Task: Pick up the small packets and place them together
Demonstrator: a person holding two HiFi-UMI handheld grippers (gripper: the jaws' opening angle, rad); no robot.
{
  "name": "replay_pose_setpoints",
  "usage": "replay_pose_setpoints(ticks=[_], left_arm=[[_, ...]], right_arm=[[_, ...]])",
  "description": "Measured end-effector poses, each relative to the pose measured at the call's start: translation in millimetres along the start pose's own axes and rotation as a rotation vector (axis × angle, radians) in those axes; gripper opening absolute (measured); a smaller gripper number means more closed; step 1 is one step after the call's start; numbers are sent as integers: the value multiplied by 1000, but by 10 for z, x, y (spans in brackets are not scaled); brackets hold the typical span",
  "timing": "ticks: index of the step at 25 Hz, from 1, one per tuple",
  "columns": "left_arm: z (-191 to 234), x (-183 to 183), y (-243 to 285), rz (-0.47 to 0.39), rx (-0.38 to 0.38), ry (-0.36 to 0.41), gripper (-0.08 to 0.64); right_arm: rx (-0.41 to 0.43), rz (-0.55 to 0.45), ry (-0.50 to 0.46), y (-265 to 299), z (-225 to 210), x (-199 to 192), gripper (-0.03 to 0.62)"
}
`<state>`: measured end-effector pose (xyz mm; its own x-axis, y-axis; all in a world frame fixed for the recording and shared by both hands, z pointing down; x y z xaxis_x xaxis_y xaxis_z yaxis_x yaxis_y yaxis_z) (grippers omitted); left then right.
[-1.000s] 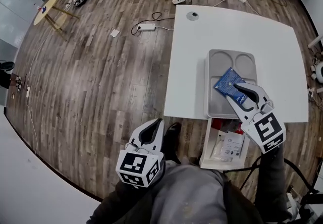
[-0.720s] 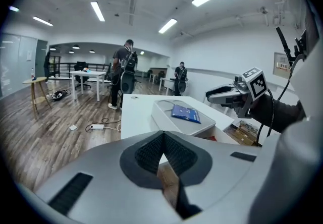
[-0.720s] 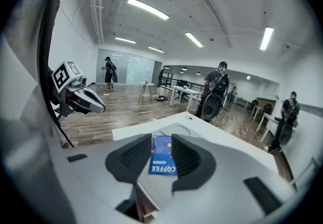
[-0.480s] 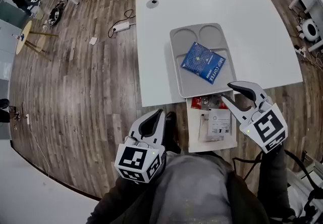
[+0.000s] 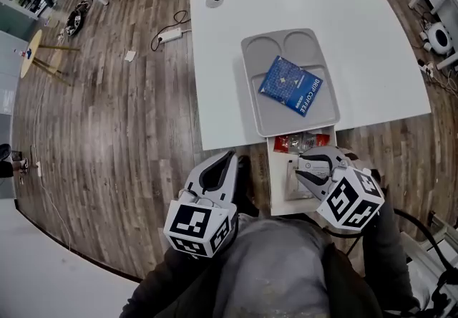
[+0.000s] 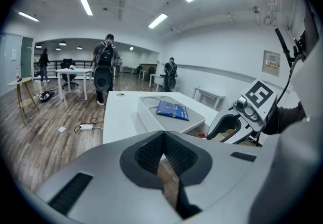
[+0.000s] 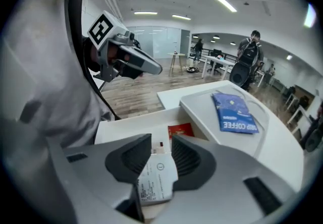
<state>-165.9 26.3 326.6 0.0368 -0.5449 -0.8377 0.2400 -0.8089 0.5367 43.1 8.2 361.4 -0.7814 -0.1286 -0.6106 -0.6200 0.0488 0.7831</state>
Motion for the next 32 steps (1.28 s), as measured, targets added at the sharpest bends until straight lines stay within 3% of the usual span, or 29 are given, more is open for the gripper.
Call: replay_pose_setpoints(ticks=[5,9,13,18,22,24,26,27,32], left_arm=[[167,-76,-50,5,18,-39,0],[286,-141,-79,5,29,-62,0],[391,-174,-68,2,27,-81,0],[435,-193,-65,-6,30,-97,0],[537,-218,-80,-4,52,-111,0],[569,-223,-86,-4,57,-115,2],[582,-221,-92,-5,60,-115,0],[584,-220,-95,-5,62,-114,0],[537,-181,-119,-15,64,-98,0]], right_arm=[[74,91,-19,175,88,47,126],[72,271,-81,281,120,-21,126],[134,459,-149,441,165,-71,229],[175,522,-144,532,170,-117,247],[191,519,-71,582,82,-127,245],[178,514,-84,588,65,-104,196],[124,503,-107,569,29,-88,55],[101,499,-110,555,8,-88,32],[68,437,-106,424,-11,-29,25]])
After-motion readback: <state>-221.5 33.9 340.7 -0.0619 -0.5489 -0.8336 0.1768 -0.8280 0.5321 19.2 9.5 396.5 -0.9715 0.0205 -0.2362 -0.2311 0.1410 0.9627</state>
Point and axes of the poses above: the fingertips, and each gripper's own axes: y forward along the fingers, z to its left, x out of its top, the point moved 8 cm from there along -y, backward along the fingers, and after that the axes turned 10 degrees about x, right-handed, at the moved point
